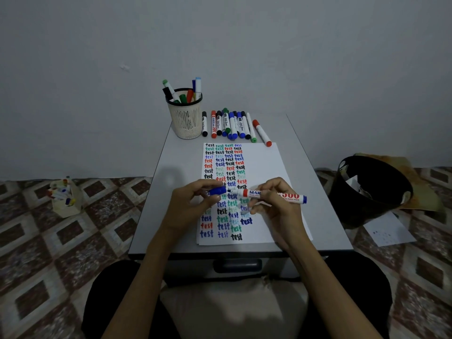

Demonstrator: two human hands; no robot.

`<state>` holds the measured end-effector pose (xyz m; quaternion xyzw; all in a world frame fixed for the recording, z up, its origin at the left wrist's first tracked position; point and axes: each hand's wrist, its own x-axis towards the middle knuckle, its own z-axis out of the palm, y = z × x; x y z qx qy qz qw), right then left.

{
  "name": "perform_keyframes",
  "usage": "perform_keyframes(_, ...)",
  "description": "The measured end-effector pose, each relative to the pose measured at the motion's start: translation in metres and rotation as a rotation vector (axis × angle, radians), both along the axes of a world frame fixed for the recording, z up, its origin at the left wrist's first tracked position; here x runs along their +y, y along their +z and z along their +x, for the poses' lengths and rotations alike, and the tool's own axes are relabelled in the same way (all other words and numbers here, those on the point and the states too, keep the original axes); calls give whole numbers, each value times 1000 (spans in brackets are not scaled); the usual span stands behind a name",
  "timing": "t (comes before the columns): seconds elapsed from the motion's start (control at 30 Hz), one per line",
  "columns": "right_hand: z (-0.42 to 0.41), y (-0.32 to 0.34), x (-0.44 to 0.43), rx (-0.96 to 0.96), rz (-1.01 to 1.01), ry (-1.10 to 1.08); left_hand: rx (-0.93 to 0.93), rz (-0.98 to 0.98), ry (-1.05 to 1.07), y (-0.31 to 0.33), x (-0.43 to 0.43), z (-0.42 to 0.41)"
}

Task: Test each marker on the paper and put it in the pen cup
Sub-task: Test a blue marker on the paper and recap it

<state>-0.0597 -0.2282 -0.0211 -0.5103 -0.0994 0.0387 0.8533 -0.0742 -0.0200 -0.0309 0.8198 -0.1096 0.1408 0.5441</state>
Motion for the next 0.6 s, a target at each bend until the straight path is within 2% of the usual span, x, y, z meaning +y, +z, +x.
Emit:
perform_keyframes(0.27, -1, -1, 1, -16, -108, 4, 41, -42, -97, -3, 3, 0)
perform_keyframes(0.43, -4, 2, 2, 1, -143, 5, 105, -247, -165, 1, 5, -3)
perform_keyframes(0.6, -4, 4, 4, 16, -150, 31, 101, -259, -166, 3, 5, -3)
